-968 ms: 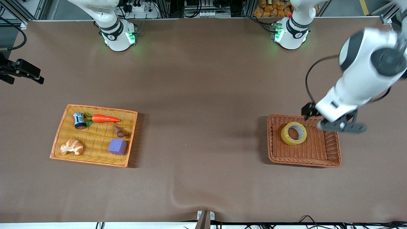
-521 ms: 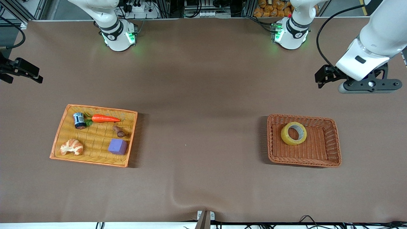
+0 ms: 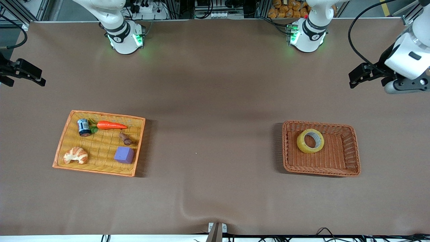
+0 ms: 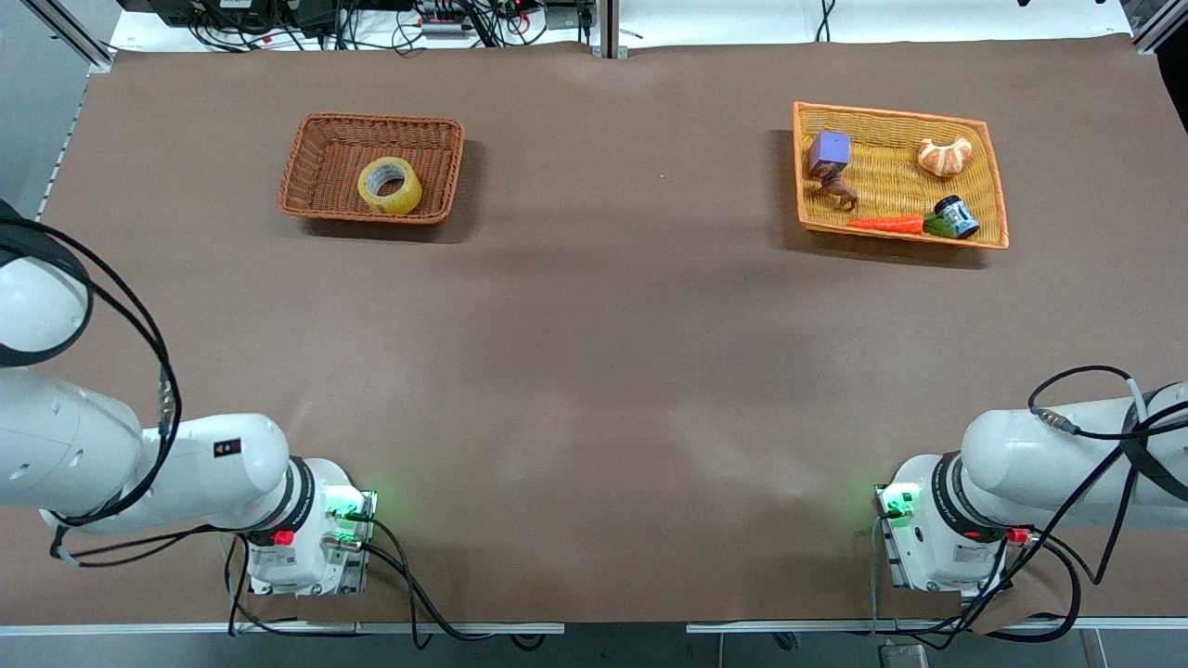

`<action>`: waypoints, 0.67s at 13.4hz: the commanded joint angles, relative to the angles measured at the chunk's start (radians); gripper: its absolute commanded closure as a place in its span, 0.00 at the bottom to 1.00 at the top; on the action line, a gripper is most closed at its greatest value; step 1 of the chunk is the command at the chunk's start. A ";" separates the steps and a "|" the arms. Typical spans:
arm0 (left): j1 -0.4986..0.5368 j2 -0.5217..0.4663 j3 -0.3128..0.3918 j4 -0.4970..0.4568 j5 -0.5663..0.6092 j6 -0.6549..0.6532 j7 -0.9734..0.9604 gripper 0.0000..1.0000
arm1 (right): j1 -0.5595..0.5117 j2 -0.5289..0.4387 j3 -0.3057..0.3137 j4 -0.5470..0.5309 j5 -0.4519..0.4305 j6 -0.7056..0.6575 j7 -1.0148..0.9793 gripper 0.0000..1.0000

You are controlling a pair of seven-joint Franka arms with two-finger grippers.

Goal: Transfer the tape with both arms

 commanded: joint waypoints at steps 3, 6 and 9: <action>-0.176 -0.017 0.173 -0.005 -0.019 -0.019 0.006 0.00 | -0.027 -0.029 0.020 -0.029 -0.002 0.001 -0.016 0.00; -0.174 -0.019 0.181 -0.003 -0.019 -0.021 0.004 0.00 | -0.022 -0.029 0.017 -0.029 -0.002 0.001 -0.013 0.00; -0.173 -0.019 0.182 -0.002 -0.018 -0.023 0.003 0.00 | 0.034 -0.028 -0.041 -0.031 -0.001 -0.004 -0.001 0.00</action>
